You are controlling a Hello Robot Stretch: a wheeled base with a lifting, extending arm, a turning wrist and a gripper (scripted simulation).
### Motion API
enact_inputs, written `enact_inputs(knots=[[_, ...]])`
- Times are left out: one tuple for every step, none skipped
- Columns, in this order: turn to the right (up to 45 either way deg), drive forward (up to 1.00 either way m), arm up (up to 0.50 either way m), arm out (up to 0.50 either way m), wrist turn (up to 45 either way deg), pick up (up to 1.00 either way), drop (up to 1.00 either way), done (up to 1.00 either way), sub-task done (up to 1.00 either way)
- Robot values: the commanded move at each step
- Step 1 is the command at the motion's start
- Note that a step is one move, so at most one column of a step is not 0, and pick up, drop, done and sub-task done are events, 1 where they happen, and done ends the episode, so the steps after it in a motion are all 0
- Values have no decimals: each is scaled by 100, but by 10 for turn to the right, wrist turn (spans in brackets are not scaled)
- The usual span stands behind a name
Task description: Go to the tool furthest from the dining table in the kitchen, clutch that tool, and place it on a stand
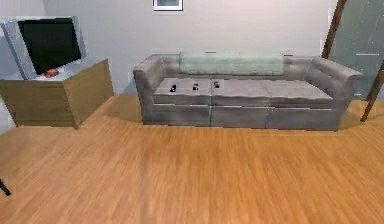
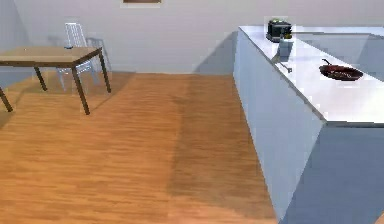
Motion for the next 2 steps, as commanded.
enact_inputs(knots=[[-450, 0, 0, 0, 0, 0, 0, 0, 0], [-210, 0, 0, 0, 0, 0, 0, 0, 0]])
